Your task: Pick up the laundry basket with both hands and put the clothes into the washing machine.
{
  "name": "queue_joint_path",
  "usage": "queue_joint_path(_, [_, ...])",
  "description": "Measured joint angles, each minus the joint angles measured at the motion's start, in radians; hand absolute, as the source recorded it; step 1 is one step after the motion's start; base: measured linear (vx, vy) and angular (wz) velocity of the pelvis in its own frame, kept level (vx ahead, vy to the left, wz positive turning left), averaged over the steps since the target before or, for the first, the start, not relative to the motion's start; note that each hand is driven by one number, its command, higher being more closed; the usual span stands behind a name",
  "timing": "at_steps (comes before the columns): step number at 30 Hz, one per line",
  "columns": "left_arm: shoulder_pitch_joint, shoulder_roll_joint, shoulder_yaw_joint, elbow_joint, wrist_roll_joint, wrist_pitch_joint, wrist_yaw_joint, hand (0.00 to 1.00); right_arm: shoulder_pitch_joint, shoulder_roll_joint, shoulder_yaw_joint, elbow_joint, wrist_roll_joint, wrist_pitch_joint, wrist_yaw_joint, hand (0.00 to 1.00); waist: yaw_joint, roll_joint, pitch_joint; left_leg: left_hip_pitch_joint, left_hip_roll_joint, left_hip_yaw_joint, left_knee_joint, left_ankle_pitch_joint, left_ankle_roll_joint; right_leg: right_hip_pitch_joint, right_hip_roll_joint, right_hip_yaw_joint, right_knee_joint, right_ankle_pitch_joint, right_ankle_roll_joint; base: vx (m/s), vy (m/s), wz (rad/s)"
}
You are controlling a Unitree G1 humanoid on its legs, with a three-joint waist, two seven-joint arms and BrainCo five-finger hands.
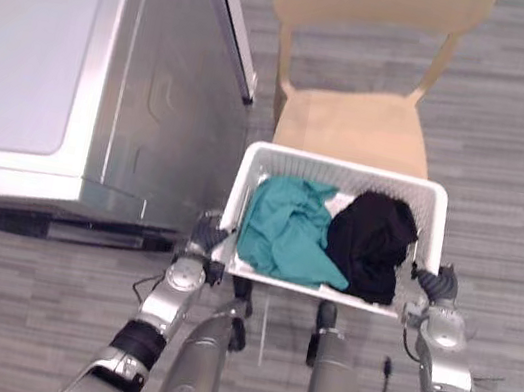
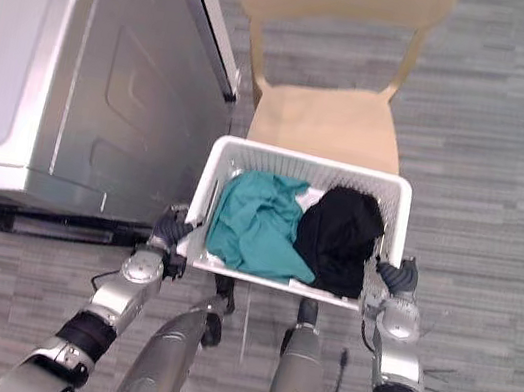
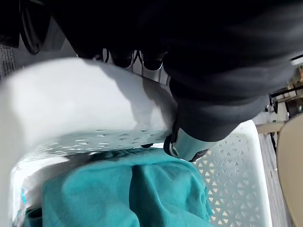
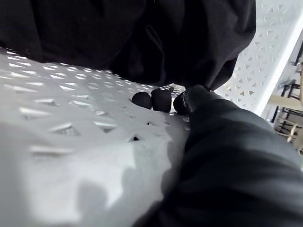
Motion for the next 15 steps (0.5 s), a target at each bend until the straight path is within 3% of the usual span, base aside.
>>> queue_joint_path(1, [-0.012,0.003,0.005,0.0,-0.003,0.0,0.003,1.0,-0.014,0.0,0.003,-0.001,0.002,0.001,-0.007,1.0,0.001,-0.001,0.0,-0.015,0.006,0.006,0.009,-0.001,0.002,-0.015,-0.001,0.0,0.009,0.0,-0.001,-0.12,-0.021,-0.03])
queue_joint_path(2, [-0.046,0.011,0.014,0.0,-0.012,-0.001,0.02,0.0,-0.047,-0.001,0.016,-0.003,0.004,0.001,-0.023,1.0,0.014,-0.005,0.004,-0.047,0.022,0.02,0.031,-0.001,0.002,-0.05,0.002,-0.001,0.028,0.0,-0.002,-0.09,-0.018,-0.1])
queue_joint_path(3, [-0.061,0.014,0.02,0.0,-0.012,-0.001,0.024,0.0,-0.06,-0.002,0.021,-0.005,0.006,0.002,-0.029,1.0,0.02,-0.008,0.007,-0.055,0.026,0.023,0.034,-0.002,0.002,-0.062,0.003,-0.002,0.034,0.0,-0.003,-0.12,-0.039,-0.08])
queue_joint_path(4, [-0.09,0.019,0.035,0.0,-0.023,-0.002,0.034,0.0,-0.086,-0.001,0.027,-0.009,0.015,0.002,-0.038,0.0,0.024,-0.007,0.014,-0.077,0.036,0.027,0.044,-0.002,0.002,-0.077,0.006,-0.01,0.039,0.002,-0.005,-0.09,-0.045,0.0])
queue_joint_path(9, [-0.202,0.018,0.054,0.023,-0.079,-0.06,0.04,0.0,-0.209,-0.004,0.041,-0.01,0.034,0.014,-0.115,0.0,0.039,-0.017,0.027,-0.133,0.074,0.074,0.058,0.003,0.0,-0.132,0.013,-0.029,0.051,0.012,-0.019,-0.02,-0.045,0.06])
queue_joint_path(15, [-0.236,0.007,0.078,0.034,-0.093,-0.079,0.058,0.0,-0.276,-0.009,0.05,-0.013,0.033,0.013,-0.144,0.0,0.049,-0.023,0.031,-0.146,0.085,0.078,0.08,0.012,0.012,-0.132,0.016,-0.038,0.05,0.012,-0.02,0.08,-0.035,-0.03])
